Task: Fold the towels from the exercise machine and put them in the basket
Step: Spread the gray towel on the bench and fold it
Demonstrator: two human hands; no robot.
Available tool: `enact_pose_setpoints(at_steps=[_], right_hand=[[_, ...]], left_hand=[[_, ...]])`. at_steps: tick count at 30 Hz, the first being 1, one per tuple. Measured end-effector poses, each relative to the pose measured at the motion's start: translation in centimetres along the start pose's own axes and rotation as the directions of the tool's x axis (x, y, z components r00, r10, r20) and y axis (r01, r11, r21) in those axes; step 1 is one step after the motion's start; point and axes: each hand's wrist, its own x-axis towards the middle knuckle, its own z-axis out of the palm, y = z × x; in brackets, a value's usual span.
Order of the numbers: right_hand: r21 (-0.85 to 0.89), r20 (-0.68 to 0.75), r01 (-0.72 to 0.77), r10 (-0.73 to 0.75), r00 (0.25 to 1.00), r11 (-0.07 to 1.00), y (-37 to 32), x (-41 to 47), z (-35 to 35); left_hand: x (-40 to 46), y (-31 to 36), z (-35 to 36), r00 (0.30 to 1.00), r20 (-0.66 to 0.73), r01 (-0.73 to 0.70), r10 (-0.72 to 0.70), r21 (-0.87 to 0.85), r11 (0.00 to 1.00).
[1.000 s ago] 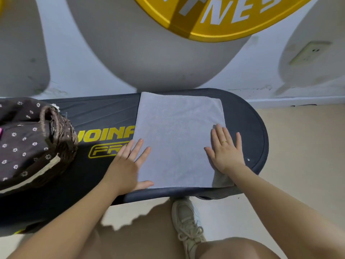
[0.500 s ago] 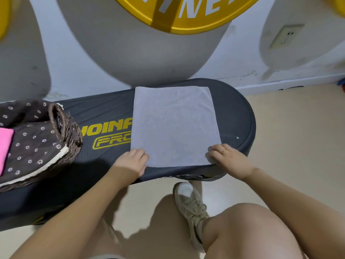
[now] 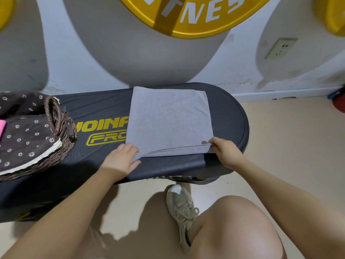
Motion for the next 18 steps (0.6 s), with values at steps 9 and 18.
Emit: enact_pose_setpoints(at_steps=[9, 18], right_hand=[[0.307, 0.428, -0.175, 0.028, 0.904, 0.935, -0.3, 0.6, -4.1], [0.365, 0.141, -0.142, 0.096, 0.985, 0.92, -0.2, 5.0, -4.4]], left_hand=[[0.8, -0.3, -3.6, 0.977, 0.209, 0.112, -0.033, -0.379, 0.918], [4.9, 0.4, -6.3, 0.977, -0.03, 0.145, -0.212, -0.634, 0.76]])
